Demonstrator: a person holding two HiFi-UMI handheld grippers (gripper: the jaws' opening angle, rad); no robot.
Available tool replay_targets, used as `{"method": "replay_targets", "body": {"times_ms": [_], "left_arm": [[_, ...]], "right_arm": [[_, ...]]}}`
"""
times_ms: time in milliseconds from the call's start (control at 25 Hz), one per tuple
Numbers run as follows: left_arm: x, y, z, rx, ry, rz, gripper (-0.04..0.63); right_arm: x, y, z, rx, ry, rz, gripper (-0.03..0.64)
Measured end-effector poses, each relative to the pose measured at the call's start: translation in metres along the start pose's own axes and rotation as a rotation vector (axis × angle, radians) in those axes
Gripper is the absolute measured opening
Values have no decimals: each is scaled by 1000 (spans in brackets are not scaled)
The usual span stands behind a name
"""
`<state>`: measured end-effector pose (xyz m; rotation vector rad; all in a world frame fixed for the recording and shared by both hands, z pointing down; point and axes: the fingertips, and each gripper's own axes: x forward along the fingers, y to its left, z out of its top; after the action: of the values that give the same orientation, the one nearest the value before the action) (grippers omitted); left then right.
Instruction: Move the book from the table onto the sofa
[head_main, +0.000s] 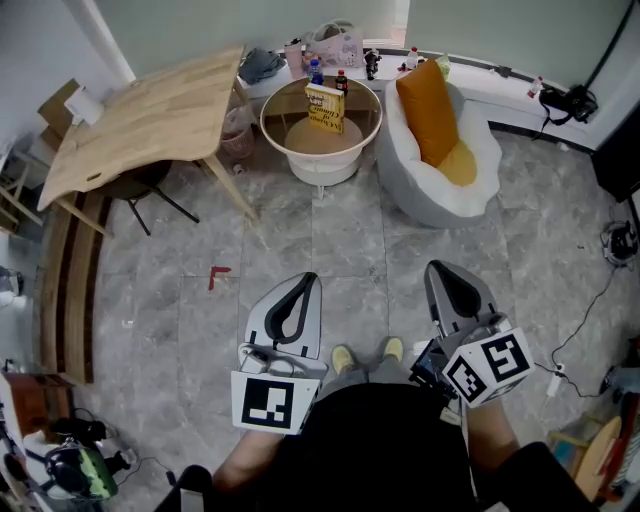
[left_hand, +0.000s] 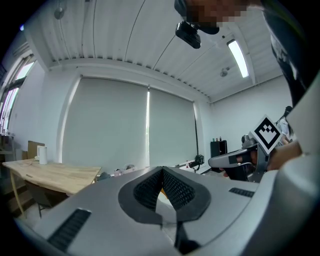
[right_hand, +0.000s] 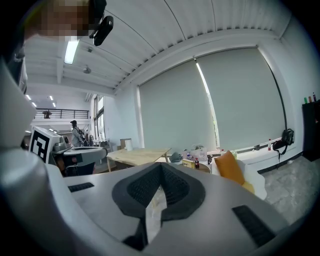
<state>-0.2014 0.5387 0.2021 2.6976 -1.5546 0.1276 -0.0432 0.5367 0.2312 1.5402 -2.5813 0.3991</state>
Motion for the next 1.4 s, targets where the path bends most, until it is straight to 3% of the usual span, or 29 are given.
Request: {"method": "replay_targets", "body": {"times_ms": [480,1400], "left_arm": [[-2,32,-3,-33,-3,16,8],[1,51,-6,-38,-8,20,8]], "right_arm": [[24,14,3,-1,21,-7,9],[41,22,3,-31,52,-10,9]]}}
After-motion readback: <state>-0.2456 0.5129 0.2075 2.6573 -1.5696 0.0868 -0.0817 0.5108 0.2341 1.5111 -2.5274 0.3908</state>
